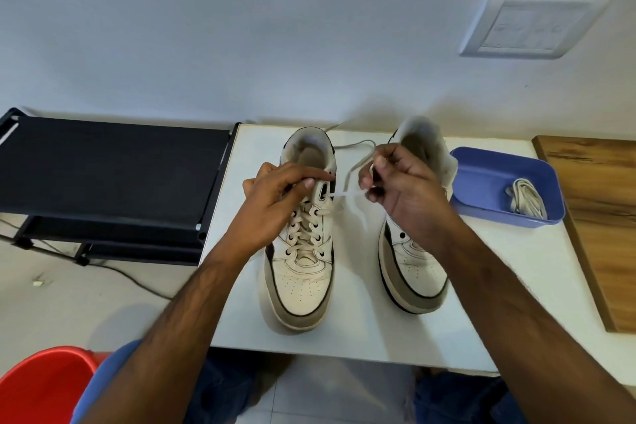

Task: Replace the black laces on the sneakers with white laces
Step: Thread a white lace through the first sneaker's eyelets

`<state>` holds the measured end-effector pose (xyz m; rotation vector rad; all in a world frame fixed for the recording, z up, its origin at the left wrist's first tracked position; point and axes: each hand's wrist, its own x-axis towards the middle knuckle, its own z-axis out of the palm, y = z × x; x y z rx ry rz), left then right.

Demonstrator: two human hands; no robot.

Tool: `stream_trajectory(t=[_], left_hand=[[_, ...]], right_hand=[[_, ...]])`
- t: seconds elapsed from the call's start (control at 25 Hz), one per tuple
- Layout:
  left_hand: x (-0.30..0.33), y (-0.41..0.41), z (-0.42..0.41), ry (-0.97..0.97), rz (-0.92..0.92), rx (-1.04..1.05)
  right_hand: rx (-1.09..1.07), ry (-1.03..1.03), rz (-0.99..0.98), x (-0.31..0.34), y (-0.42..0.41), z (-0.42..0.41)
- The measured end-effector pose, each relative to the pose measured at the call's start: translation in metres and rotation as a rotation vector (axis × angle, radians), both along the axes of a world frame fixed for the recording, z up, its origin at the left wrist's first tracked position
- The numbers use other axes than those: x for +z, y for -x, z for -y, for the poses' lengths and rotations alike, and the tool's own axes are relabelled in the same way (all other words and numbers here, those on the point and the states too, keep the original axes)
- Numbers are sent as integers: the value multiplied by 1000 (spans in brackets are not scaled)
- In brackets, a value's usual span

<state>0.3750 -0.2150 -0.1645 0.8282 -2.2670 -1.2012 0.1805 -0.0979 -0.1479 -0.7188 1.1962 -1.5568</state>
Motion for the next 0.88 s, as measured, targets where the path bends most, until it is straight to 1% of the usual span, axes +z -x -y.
stream_trajectory(t=[0.04,0.12,0.16,0.2,0.24,0.36,0.4,0.44,0.48,0.52,0.56,0.6,0.64,0.68,0.72,0.8,0.84,0.88], left_hand=[[2,1,5,-18,-4,-22],[4,4,19,-81,-28,-70],[4,5,24,-121,-46,-83],[4,7,26,-167,-68,-83],[4,10,26,-208,-93,-78],[4,13,24,-259,-141,-63],[3,13,24,-263,-145,-59],[2,13,26,-261,-138,-54],[1,12,28,-245,-117,-45],[-1,11,30,-222,-89,-36],[-2,10,31,-209,-69,-35],[-2,10,31,-209,-61,-34],[-2,10,30,-218,-61,-34],[-2,10,30,-230,-67,-33],[-1,10,30,-242,-76,-34],[0,10,28,-239,-90,-41],[0,10,28,-232,-94,-43],[0,10,28,-232,-98,-45]], right_hand=[[-17,-103,-125,-2,-7,4],[32,-304,-497,-4,-18,7],[79,-359,-659,-3,-20,6],[122,-379,-778,-3,-22,6],[151,-368,-854,-2,-24,6],[150,-240,-972,-6,-29,9],[124,-193,-952,-9,-26,11],[93,-135,-873,-10,-21,10],[55,-53,-708,-10,-13,8],[19,51,-446,-6,-4,4],[-12,143,-113,0,3,1],[-40,185,164,6,6,-2],[-64,179,305,10,6,-3],[-78,120,295,13,2,-1],[-80,24,139,14,-4,2],[-19,-204,-399,10,-17,5],[32,-279,-623,7,-21,6],[72,-317,-784,1,-24,5]])
